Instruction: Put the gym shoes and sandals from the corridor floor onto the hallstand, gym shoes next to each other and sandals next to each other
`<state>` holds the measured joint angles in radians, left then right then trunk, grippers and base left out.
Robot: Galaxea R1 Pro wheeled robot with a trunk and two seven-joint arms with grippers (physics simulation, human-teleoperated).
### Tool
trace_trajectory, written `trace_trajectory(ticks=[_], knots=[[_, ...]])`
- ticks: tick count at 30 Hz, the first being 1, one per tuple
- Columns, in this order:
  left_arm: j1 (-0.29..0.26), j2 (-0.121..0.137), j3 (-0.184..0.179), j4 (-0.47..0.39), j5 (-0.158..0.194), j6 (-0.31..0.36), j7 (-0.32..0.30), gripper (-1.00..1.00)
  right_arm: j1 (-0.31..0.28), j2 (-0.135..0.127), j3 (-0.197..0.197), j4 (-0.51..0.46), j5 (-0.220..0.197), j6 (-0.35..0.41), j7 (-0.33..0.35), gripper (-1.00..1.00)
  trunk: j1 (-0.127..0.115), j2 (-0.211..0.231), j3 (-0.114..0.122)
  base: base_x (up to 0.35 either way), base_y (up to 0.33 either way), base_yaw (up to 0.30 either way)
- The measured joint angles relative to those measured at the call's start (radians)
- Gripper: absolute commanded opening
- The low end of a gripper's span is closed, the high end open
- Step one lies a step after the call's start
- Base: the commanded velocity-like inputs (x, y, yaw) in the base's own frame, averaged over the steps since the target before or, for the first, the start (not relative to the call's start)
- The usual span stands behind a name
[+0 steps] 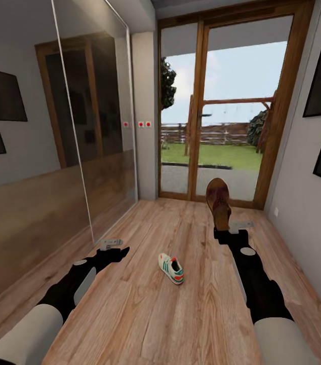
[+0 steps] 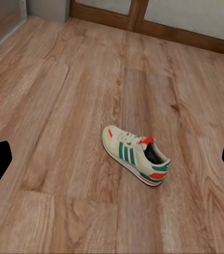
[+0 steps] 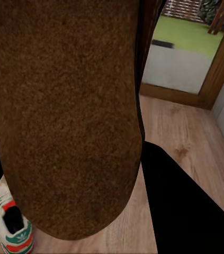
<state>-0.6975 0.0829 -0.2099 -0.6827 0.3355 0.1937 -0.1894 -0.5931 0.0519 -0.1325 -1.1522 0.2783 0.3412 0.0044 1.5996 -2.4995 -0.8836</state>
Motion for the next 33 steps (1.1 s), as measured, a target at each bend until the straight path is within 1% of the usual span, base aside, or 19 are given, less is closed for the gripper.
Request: trace_trajectory(ticks=[20, 23, 30, 33], knots=[[0.000, -0.001, 0.000, 0.000, 0.000, 0.000, 0.000, 1.00, 0.000, 0.000, 0.000, 0.000, 0.000, 0.000, 0.000, -1.00, 0.000, 0.000, 0.000, 0.349, -0.120, 0.005], [0.000, -0.002, 0.000, 0.000, 0.000, 0.000, 0.000, 1.00, 0.000, 0.000, 0.000, 0.000, 0.000, 0.000, 0.000, -1.00, 0.000, 0.000, 0.000, 0.339, -0.159, 0.137], [0.000, -0.002, 0.000, 0.000, 0.000, 0.000, 0.000, 1.00, 0.000, 0.001, 0.000, 0.000, 0.000, 0.000, 0.000, -1.00, 0.000, 0.000, 0.000, 0.300, -0.199, 0.249], [0.000, -0.003, 0.000, 0.000, 0.000, 0.000, 0.000, 1.00, 0.000, 0.000, 0.000, 0.000, 0.000, 0.000, 0.000, -1.00, 0.000, 0.000, 0.000, 0.277, -0.223, 0.096]])
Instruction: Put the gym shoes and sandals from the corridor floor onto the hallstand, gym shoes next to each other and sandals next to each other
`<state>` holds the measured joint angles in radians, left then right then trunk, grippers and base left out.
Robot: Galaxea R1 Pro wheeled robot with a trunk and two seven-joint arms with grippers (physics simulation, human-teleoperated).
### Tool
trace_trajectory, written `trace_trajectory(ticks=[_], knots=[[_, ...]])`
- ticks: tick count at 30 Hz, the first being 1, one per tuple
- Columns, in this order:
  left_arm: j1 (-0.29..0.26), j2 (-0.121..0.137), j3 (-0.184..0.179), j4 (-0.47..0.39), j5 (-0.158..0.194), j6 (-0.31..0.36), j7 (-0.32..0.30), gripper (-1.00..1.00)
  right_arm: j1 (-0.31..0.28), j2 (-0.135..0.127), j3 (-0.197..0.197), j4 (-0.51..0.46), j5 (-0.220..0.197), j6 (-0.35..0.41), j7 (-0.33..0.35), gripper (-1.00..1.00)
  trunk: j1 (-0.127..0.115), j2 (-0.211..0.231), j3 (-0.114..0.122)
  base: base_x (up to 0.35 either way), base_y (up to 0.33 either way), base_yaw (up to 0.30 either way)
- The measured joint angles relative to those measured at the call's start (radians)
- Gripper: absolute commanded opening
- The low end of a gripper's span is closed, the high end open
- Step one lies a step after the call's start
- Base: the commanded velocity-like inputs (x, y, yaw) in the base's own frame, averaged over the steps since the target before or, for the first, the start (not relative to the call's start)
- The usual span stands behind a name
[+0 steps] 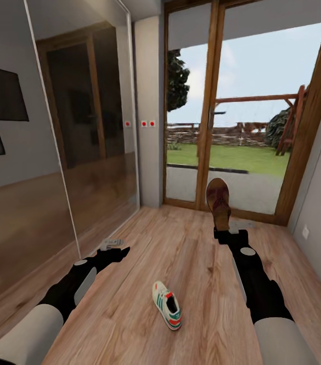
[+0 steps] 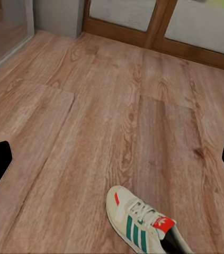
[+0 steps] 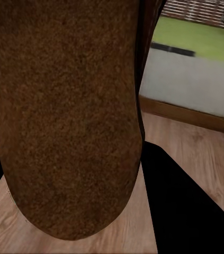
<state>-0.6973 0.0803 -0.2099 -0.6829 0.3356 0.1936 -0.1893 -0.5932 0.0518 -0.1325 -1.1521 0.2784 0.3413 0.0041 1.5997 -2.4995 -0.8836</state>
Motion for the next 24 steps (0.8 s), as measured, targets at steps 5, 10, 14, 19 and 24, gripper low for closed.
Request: trace_trajectory(ticks=[5, 10, 14, 19, 24], knots=[[0.000, 0.000, 0.000, 0.000, 0.000, 0.000, 0.000, 1.00, 0.000, 0.000, 0.000, 0.000, 0.000, 0.000, 0.000, -1.00, 0.000, 0.000, 0.000, 0.236, -0.258, 0.014], [0.000, 0.000, 0.000, 0.000, 0.000, 0.000, 0.000, 1.00, 0.000, 0.000, 0.000, 0.000, 0.000, 0.000, 0.000, -1.00, 0.000, 0.000, 0.000, 0.157, -0.301, 0.002], [0.000, 0.000, 0.000, 0.000, 0.000, 0.000, 0.000, 1.00, 0.000, 0.000, 0.000, 0.000, 0.000, 0.000, 0.000, -1.00, 0.000, 0.000, 0.000, 0.041, -0.334, 0.000], [0.000, 0.000, 0.000, 0.000, 0.000, 0.000, 0.000, 1.00, 0.000, 0.000, 0.000, 0.000, 0.000, 0.000, 0.000, -1.00, 0.001, 0.000, 0.000, 0.006, -0.341, 0.000], [0.000, 0.000, 0.000, 0.000, 0.000, 0.000, 0.000, 1.00, 0.000, 0.000, 0.000, 0.000, 0.000, 0.000, 0.000, -1.00, 0.001, 0.000, 0.000, 0.001, -0.329, 0.001]])
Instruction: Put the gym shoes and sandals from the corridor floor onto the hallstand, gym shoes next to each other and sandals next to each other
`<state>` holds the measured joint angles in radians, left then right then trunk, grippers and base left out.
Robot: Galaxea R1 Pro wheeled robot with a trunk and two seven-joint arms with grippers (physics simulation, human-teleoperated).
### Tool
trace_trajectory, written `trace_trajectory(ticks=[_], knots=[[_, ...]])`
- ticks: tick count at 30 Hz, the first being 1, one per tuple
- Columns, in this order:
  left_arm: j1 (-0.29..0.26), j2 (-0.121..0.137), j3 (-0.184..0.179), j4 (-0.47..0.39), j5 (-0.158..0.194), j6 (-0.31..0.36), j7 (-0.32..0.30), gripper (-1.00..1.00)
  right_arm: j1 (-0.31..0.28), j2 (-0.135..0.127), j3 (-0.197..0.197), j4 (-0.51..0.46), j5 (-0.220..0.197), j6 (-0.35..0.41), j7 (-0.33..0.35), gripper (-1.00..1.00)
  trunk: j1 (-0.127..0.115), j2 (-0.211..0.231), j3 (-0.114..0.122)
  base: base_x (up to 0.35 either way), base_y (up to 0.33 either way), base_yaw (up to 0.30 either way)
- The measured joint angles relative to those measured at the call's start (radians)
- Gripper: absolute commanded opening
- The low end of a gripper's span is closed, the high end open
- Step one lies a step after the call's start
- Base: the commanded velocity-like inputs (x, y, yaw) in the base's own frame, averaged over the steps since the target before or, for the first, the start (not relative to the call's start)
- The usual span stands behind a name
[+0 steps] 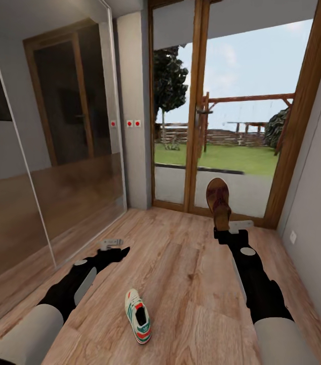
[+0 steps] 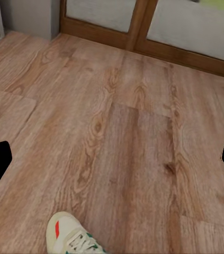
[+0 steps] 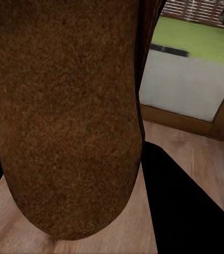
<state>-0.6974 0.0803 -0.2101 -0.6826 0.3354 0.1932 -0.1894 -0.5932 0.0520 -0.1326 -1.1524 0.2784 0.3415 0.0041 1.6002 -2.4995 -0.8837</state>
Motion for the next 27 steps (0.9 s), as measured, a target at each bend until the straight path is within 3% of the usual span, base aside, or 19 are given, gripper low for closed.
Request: trace_trajectory(ticks=[5, 18, 27], knots=[[0.000, 0.000, 0.000, 0.000, 0.000, 0.001, 0.000, 1.00, 0.000, 0.000, 0.000, 0.001, 0.000, -0.001, 0.000, -1.00, 0.000, 0.000, 0.000, 0.000, -0.106, 0.131], [0.000, 0.000, 0.000, -0.001, 0.000, 0.001, 0.000, 1.00, 0.000, 0.000, 0.000, 0.001, 0.000, -0.001, 0.000, -1.00, 0.000, 0.000, 0.000, 0.048, -0.022, 0.270], [0.000, 0.001, 0.002, 0.000, 0.000, 0.001, 0.000, 1.00, 0.000, 0.000, 0.000, 0.000, 0.000, 0.000, 0.000, -1.00, 0.000, 0.000, 0.000, 0.083, -0.067, 0.028]])
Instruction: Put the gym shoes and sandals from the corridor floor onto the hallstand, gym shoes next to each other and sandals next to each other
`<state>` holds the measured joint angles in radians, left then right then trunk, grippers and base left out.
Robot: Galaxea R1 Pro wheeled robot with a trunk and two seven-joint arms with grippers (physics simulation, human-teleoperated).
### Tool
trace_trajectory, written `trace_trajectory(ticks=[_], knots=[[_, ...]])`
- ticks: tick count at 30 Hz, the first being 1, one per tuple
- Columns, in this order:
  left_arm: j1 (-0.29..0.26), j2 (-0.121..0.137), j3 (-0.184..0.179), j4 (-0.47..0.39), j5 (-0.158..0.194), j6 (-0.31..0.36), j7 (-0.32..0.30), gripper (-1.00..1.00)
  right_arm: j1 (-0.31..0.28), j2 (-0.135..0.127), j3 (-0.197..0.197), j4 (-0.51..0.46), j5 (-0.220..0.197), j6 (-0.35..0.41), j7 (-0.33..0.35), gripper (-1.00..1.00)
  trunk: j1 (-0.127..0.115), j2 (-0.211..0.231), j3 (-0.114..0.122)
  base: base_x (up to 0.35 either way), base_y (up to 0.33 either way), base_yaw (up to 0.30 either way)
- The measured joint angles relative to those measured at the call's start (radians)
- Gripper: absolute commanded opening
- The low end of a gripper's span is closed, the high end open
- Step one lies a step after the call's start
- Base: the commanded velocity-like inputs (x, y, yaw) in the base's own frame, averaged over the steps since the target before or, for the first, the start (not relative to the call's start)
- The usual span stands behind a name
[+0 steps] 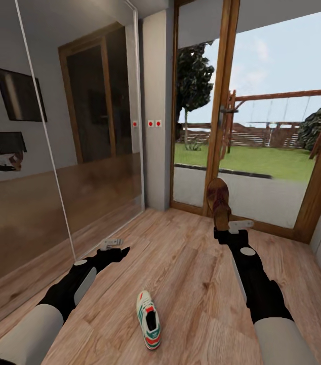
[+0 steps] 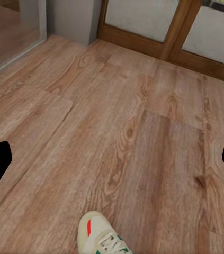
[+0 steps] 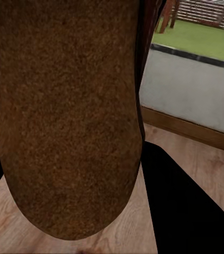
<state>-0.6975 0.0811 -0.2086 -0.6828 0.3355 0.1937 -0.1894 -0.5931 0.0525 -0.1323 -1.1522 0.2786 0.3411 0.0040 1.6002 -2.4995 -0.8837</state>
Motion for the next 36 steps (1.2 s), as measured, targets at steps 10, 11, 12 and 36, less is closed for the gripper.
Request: trace_trajectory(ticks=[10, 11, 12, 36], knots=[[0.000, -0.001, 0.000, 0.001, 0.002, 0.000, 0.000, 1.00, 0.000, 0.000, 0.000, 0.000, 0.000, 0.000, 0.000, -1.00, 0.000, 0.000, 0.000, 0.138, -0.125, 0.126], [0.000, 0.000, 0.000, 0.001, 0.002, 0.000, 0.000, 1.00, 0.000, 0.000, 0.000, 0.000, 0.000, 0.000, 0.000, -1.00, 0.000, 0.000, 0.000, 0.233, -0.216, 0.165], [0.000, 0.000, 0.000, 0.001, 0.002, 0.000, 0.000, 1.00, 0.000, 0.000, 0.000, 0.000, 0.000, 0.000, 0.000, -1.00, 0.000, 0.000, 0.000, 0.234, -0.216, 0.106], [0.000, -0.001, -0.001, 0.002, 0.001, -0.002, 0.000, 1.00, 0.000, -0.001, 0.000, 0.000, 0.000, 0.000, 0.000, -1.00, 0.000, 0.000, 0.000, 0.125, -0.115, 0.001]])
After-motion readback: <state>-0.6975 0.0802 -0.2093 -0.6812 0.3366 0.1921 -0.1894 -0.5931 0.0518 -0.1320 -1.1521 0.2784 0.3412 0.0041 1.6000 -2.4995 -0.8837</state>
